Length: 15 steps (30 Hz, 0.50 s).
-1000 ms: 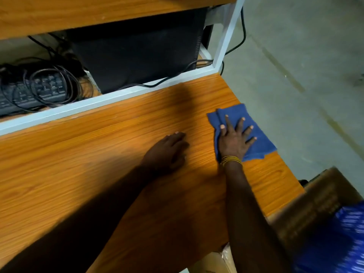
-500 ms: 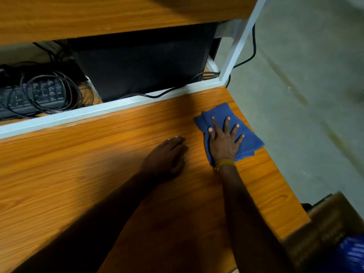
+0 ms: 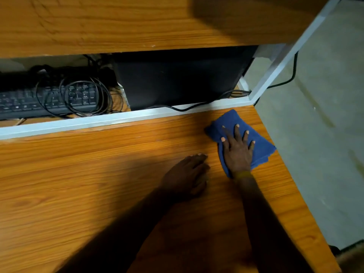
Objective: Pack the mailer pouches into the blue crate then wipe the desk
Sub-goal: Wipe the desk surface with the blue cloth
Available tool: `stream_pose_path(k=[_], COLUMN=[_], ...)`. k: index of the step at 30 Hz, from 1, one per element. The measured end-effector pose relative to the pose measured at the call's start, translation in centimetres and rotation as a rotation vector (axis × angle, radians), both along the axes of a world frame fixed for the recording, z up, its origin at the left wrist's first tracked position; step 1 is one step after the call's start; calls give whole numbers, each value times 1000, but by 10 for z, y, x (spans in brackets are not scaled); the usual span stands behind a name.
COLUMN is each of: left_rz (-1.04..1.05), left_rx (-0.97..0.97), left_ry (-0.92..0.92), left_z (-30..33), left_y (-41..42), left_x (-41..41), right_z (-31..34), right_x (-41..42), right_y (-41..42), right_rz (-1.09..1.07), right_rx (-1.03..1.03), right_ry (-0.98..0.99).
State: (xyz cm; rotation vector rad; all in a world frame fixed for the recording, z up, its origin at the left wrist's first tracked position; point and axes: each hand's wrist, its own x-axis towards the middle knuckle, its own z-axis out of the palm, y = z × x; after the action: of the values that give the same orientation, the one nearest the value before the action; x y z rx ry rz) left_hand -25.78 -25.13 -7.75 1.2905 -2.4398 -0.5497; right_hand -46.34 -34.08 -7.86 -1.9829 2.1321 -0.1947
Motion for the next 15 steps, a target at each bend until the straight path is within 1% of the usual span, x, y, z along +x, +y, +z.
stream_pose_path(k=[2,3,5,7,9,10,12,15], left_rz=[-8,-6,-14,-20,-13,-8,5,26], left_rx=[2,-1,-8,-6,-12,-14,-17,25], left_ry=[24,29,47,62,51,43,28,52], left_z=[0,0,0,-2,-1,-1,1,7], left_y=[0,-1,-3,-3,-2,-2,-1,7], left_x=[0,0,-1,-1,-1,-1,0,5], right_z=[-1,0,2,3,4,3,3,4], right_x=[-15,-22,-25,-11,15,27,45,38], right_y=[13,10,-11,-36,-53,-55,-42,5], right_rz=[95,96,4,-120,-141,-112,30,365], right_rx=[-26,-32,-23,-12,4,13,15,7], right_ry=[1,4,-18,-36,-55,-62,-33,-1])
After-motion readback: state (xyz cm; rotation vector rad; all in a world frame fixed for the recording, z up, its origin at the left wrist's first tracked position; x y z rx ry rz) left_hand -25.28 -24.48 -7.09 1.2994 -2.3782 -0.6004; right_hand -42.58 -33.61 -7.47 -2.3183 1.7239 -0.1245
